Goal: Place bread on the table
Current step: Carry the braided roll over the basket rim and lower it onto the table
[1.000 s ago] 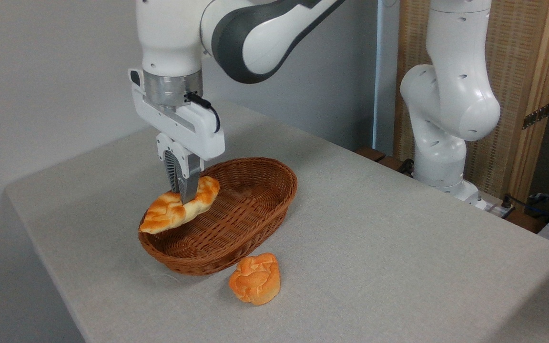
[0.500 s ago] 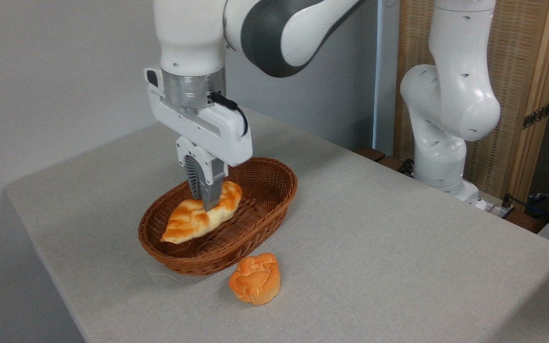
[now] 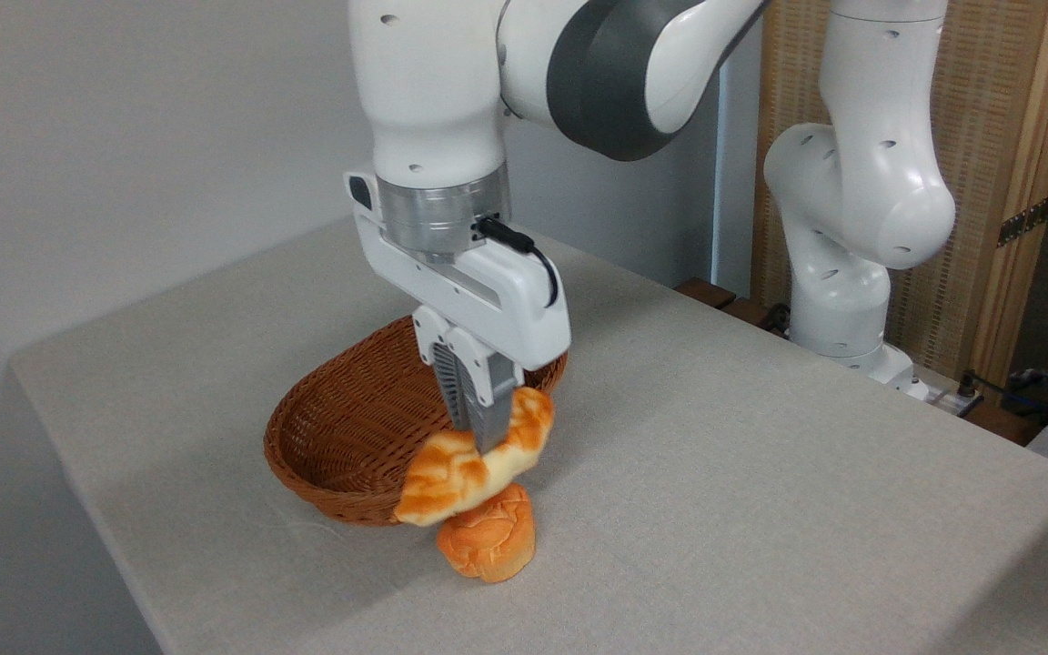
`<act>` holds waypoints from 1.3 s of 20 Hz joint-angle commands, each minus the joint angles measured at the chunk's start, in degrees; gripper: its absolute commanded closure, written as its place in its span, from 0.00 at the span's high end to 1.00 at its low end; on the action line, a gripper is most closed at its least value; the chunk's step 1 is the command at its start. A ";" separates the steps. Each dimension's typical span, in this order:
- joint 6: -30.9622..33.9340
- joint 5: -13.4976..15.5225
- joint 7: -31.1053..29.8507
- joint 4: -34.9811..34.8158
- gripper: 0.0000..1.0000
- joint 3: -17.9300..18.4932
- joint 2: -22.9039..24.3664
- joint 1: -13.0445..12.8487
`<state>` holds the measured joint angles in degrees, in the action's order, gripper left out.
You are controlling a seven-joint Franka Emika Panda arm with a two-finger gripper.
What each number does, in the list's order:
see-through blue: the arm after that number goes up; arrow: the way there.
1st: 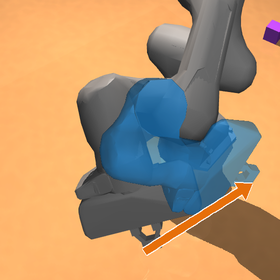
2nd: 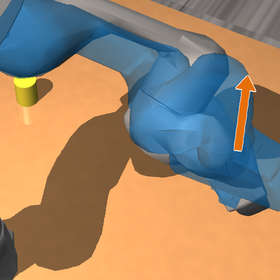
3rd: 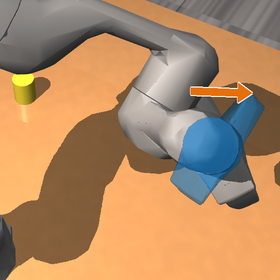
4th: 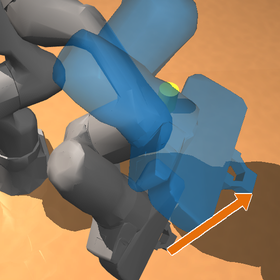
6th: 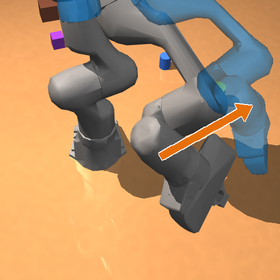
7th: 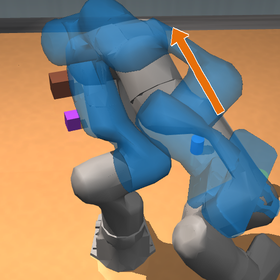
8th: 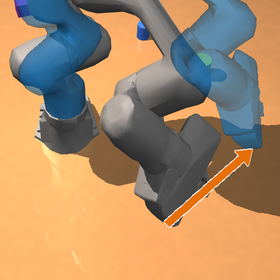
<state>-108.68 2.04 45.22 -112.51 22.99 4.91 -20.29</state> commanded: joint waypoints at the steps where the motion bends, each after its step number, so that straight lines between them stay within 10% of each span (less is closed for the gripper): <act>1: 1.46 -1.78 3.46 0.10 0.09 3.38 0.72 -0.54; 8: 1.46 -1.86 10.49 0.09 0.34 8.04 0.46 -0.54; 10: 1.46 -1.86 12.78 -0.17 0.85 8.83 0.46 -0.54; 12: 1.46 -1.78 12.96 -0.26 0.97 9.01 0.28 -0.54; 26: 1.37 -1.78 12.96 -0.61 1.00 9.01 0.02 -1.16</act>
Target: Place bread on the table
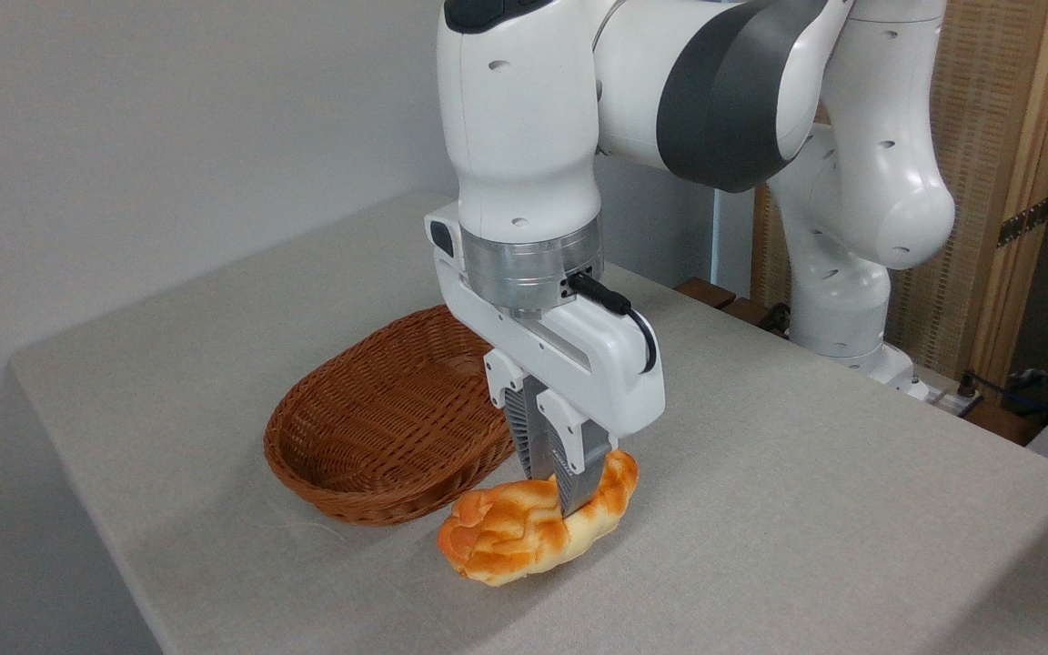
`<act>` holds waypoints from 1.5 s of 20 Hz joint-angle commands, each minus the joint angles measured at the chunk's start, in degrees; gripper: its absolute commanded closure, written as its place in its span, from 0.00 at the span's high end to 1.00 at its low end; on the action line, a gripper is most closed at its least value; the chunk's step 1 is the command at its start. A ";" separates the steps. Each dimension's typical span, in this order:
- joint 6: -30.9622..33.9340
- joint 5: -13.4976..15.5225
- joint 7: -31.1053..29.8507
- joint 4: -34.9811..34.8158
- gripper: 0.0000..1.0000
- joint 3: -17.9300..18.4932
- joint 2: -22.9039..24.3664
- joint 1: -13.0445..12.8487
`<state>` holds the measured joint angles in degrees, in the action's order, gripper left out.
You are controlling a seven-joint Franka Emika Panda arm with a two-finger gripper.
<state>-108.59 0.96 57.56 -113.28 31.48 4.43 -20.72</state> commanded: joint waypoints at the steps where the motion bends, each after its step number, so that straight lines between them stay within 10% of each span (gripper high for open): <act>1: 1.28 -0.70 0.62 0.17 1.00 0.51 0.41 -0.73; 15: 1.28 0.18 -0.17 0.87 1.00 -0.54 0.50 -1.08; 30: 1.28 0.71 -15.99 4.91 1.00 -16.53 0.58 -1.17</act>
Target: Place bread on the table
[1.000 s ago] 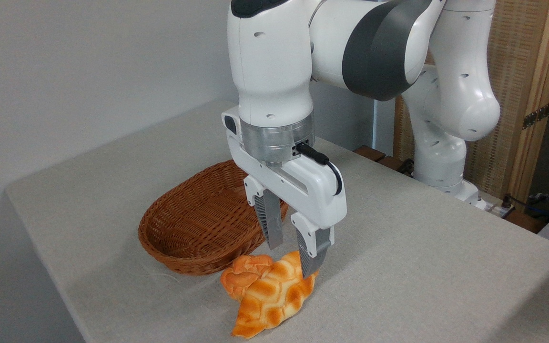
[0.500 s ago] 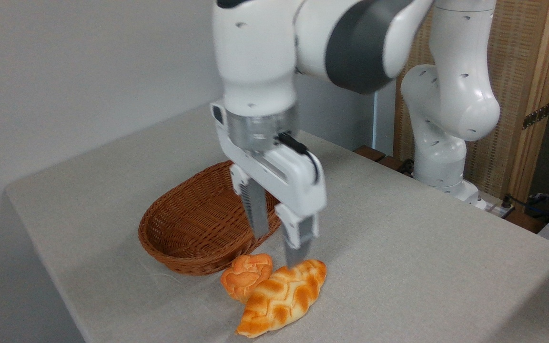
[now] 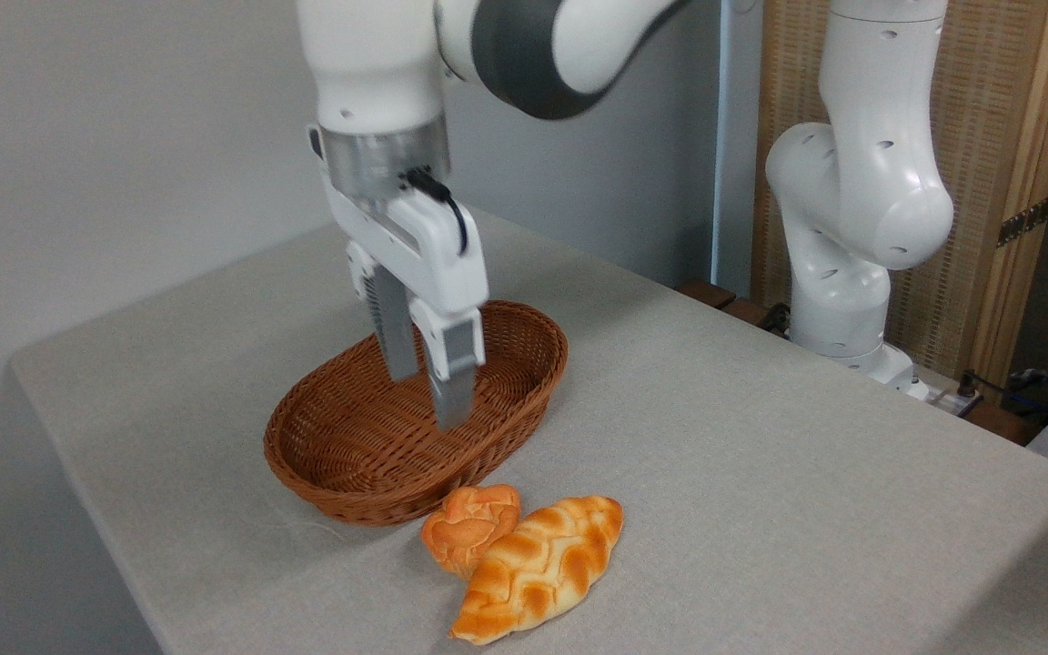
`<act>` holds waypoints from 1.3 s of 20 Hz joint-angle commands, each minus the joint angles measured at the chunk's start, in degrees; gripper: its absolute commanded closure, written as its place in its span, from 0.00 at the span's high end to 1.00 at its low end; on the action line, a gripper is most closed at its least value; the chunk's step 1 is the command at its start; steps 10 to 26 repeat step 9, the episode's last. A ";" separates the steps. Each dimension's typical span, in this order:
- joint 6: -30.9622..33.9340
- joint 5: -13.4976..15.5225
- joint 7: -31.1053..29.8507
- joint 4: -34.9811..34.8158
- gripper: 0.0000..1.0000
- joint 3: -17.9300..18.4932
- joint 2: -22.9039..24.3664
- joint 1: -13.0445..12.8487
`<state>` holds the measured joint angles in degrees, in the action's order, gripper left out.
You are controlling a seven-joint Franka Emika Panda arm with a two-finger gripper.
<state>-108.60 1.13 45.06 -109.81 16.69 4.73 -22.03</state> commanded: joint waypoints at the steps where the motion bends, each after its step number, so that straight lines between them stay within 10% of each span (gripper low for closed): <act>1: 1.29 0.45 -4.70 1.44 1.00 -2.62 0.45 0.15; 26: 1.55 0.45 -6.39 2.05 1.00 -3.68 0.28 0.23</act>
